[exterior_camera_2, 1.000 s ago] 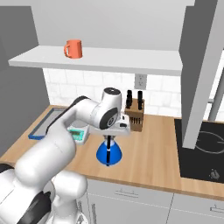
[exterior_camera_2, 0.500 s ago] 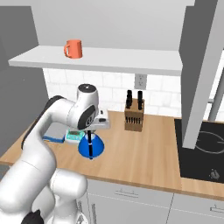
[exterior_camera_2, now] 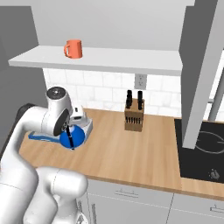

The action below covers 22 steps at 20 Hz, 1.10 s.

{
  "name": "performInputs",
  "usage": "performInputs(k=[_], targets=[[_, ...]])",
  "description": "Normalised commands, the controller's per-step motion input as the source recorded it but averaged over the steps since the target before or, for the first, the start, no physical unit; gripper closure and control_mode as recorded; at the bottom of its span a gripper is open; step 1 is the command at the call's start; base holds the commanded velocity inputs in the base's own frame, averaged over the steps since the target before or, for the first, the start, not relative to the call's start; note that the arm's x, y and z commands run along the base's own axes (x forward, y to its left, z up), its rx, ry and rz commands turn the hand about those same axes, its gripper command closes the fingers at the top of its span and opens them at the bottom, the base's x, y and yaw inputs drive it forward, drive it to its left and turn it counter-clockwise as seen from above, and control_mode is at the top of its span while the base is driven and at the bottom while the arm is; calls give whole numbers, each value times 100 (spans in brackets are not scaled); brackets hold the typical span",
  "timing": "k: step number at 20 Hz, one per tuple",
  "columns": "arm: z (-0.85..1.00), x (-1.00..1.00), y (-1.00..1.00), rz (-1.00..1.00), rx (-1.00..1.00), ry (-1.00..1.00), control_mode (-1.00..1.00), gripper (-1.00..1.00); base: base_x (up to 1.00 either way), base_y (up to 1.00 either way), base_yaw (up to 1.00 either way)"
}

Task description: Pick the kettle from the counter and place it on the tray. Then pick the mug from the cabinet and place it on the tray. Then close the cabinet doors.

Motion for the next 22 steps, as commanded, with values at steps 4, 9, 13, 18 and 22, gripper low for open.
performInputs(k=[4, 9, 13, 18, 22], targets=[[20, 10, 85, 6, 1, -7, -100, 100, 0, 0, 0], [15, 15, 76, 6, 2, -5, -100, 100, 0, 0, 0], [3, 31, 59, 0, 4, -7, -100, 100, 0, 0, 0], [0, 44, 52, 0, 3, -17, -100, 100, 0, 0, 0], [0, 63, 47, 0, 3, -2, -100, 100, 0, 0, 0]])
